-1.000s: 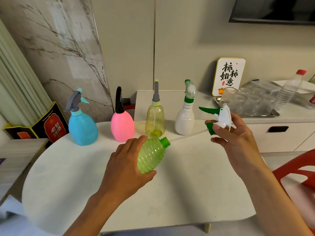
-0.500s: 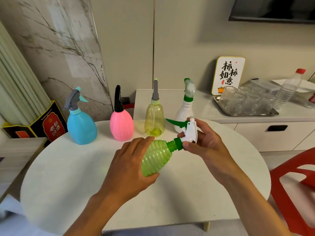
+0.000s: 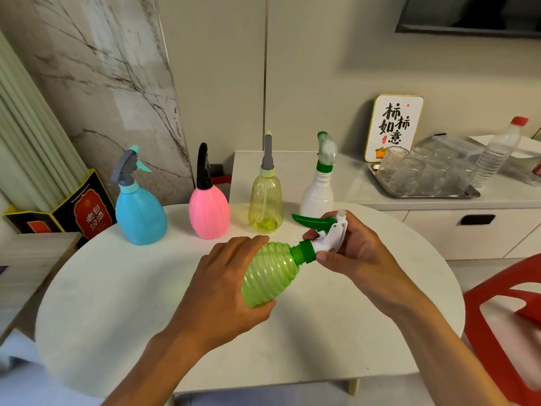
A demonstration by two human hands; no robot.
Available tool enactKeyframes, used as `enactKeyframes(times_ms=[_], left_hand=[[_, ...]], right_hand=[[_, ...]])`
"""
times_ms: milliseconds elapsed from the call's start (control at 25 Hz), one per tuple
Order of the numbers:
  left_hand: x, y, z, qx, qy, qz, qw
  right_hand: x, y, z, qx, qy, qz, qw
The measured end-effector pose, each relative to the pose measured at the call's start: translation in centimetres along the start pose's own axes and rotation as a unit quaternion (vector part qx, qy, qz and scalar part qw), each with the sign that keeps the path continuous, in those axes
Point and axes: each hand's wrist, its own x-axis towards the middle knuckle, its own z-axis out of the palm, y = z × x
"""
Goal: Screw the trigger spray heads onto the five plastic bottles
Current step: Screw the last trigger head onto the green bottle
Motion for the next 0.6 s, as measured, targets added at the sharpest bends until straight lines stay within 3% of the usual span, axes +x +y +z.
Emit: enactKeyframes(times_ms=[200, 400, 600], left_hand=[[0.0, -0.2, -0.7, -0.014, -0.030, 0.015, 0.999], [-0.5, -0.1, -1.1, -0.118, -0.054, -0.034, 0.991], [-0.6, 0.9, -0.4, -0.034, 0.058, 0.002, 0.998]], right_hand=[[-0.3, -0.5, 0.3, -0.012, -0.045, -0.004, 0.999], [-0.5, -1.3, 0.2, -0.024, -0.071, -0.008, 0.997], [0.0, -1.8, 1.1, -0.023, -0.026, -0.033, 0.999]])
